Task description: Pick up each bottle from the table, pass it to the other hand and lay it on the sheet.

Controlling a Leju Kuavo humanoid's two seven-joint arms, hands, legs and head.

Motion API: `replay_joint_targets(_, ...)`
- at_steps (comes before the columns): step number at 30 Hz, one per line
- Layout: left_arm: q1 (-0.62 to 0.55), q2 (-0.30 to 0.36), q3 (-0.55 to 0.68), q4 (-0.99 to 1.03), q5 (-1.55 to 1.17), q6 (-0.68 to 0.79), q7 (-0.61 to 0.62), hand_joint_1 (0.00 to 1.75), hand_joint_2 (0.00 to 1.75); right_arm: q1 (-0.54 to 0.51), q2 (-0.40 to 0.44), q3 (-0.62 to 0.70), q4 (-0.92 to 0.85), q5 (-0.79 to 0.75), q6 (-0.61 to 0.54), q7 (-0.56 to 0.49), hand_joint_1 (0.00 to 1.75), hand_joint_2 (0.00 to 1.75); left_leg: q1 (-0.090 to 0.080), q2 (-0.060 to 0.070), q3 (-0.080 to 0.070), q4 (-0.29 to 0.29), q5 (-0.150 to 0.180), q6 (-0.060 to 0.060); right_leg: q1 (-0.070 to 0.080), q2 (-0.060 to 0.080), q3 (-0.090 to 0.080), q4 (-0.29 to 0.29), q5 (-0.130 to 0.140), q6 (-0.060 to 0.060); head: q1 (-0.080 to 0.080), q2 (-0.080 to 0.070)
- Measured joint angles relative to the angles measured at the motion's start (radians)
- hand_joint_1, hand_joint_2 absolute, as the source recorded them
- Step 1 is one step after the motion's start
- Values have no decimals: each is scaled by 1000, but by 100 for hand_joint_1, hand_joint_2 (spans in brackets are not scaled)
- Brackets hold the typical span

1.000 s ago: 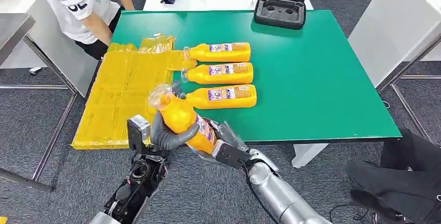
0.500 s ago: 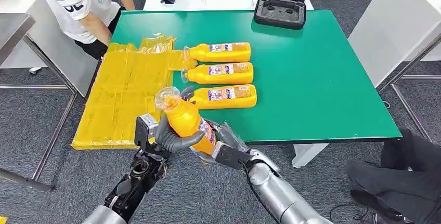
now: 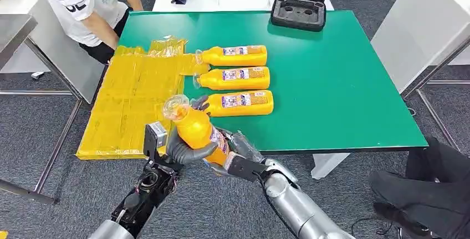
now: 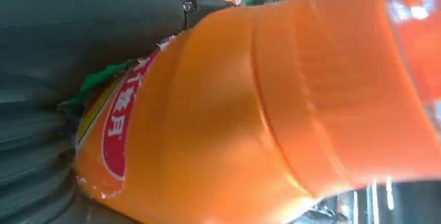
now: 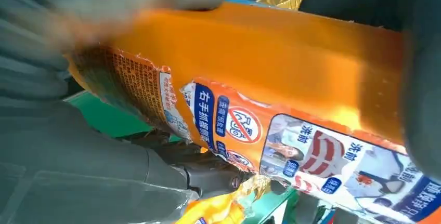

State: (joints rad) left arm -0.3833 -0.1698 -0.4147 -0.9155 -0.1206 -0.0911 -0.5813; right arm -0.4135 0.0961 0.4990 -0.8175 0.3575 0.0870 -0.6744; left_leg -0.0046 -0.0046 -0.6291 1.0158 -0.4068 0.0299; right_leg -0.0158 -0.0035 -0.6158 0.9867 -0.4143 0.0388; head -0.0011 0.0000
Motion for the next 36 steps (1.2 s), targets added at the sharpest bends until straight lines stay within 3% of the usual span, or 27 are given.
replay_joint_targets(12, 24, 0, 37, -7, 101, -129, -50, 175, 175, -17, 10, 12, 17, 32, 6, -5, 175, 175, 0, 0, 0, 0, 0, 0, 0, 0, 0, 0, 0, 0, 0, 0)
replay_joint_targets(28, 41, 0, 66, -24, 152, -192, -57, 175, 175, -23, 18, 24, 20, 55, 5, -1, 175, 175, 0, 0, 0, 0, 0, 0, 0, 0, 0, 0, 0, 0, 0, 0)
replay_joint_targets(29, 41, 0, 66, -24, 156, -196, -57, 175, 175, -23, 18, 23, 20, 56, 4, 0, 141, 175, 0, 0, 0, 0, 0, 0, 0, 0, 0, 0, 0, 0, 0, 0)
replay_joint_targets(30, 41, 0, 67, -24, 156, -200, -56, 175, 175, -22, 18, 23, 20, 59, 3, 0, 0, 175, 0, 0, 0, 0, 0, 0, 0, 0, 0, 0, 0, 0, 0, 0)
replay_joint_targets(32, 41, 0, 67, -24, 153, -200, -53, 175, 175, -19, 18, 21, 19, 61, -1, 0, 0, 175, 0, 0, 0, 0, 0, 0, 0, 0, -1, 0, 0, 0, 0, 0)
replay_joint_targets(33, 40, -1, 67, -24, 149, -195, -51, 175, 175, -15, 18, 21, 17, 65, -6, 3, 0, 0, 0, 0, 0, 0, 0, 0, 0, 0, -1, 0, 0, 0, 0, 0)
replay_joint_targets(36, 39, -6, 66, -25, 136, -177, -47, 175, 175, 3, 18, 18, -1, 69, -25, 28, 0, 0, 0, 0, 0, 0, 0, 0, 0, 0, -1, 0, 0, 0, 0, 0)
